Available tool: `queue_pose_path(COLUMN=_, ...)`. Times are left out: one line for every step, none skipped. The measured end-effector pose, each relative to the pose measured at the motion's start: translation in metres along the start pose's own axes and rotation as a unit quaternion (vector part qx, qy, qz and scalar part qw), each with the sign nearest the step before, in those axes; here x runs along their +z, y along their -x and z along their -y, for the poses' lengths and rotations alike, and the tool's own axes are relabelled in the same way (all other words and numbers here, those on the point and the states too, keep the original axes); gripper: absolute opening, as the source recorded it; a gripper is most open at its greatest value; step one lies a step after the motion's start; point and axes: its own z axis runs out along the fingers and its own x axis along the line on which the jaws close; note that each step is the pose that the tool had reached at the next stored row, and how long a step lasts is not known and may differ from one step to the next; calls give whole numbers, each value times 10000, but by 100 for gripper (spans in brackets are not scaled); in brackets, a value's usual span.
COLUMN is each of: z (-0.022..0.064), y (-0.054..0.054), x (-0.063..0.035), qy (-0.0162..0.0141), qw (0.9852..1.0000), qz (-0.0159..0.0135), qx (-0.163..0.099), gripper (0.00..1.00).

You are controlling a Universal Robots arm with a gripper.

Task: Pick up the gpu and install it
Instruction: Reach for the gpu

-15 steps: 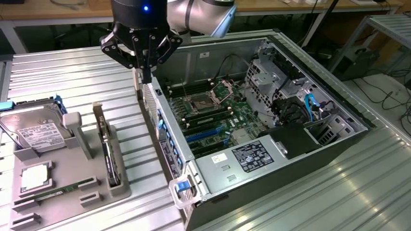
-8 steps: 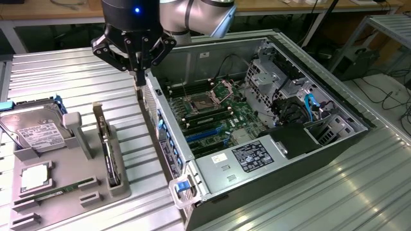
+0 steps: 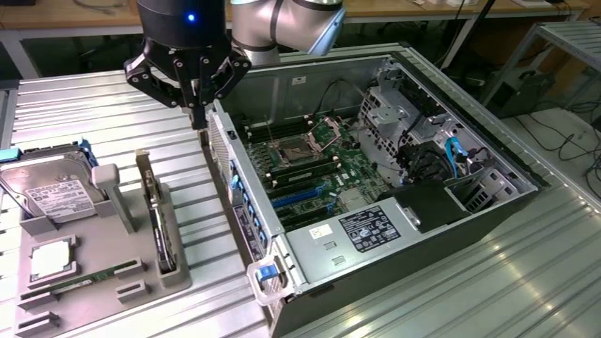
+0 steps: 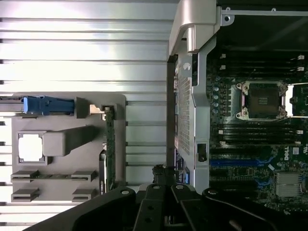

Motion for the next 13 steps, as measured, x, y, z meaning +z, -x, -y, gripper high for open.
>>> queue_pose_path(z=5, y=-12, x=-1, qy=0, qw=10000, qz=-1, qx=-4, gripper=11)
queue_pose_path(z=12, y=-23, x=-1, qy=0, qw=10000, qz=-1, qx=-9, gripper=11)
queue_pose_path(z=18, y=-34, x=-1, qy=1, qw=10000, qz=-1, qx=-14, gripper=11)
queue_pose_path(z=24, y=-48, x=-2, qy=0, qw=10000, qz=-1, qx=-19, gripper=11)
queue_pose_path(z=29, y=-67, x=-3, qy=0, qw=10000, qz=-1, qx=-22, gripper=11)
queue_pose_path(z=34, y=-87, x=-4, qy=0, qw=10000, qz=-2, qx=-25, gripper=11)
queue_pose_path(z=40, y=-109, x=-5, qy=0, qw=10000, qz=-2, qx=-29, gripper=11)
queue_pose_path(z=46, y=-131, x=-6, qy=0, qw=10000, qz=-2, qx=-33, gripper=11)
queue_pose_path(z=55, y=-165, x=-7, qy=1, qw=10000, qz=-2, qx=-39, gripper=11)
queue_pose_path(z=61, y=-189, x=-7, qy=1, qw=10000, qz=-2, qx=-43, gripper=11)
queue_pose_path(z=66, y=-211, x=-8, qy=1, qw=10000, qz=-2, qx=-47, gripper=11)
queue_pose_path(z=71, y=-230, x=-9, qy=1, qw=10000, qz=-2, qx=-51, gripper=11)
queue_pose_path(z=76, y=-254, x=-10, qy=1, qw=10000, qz=-3, qx=-54, gripper=11)
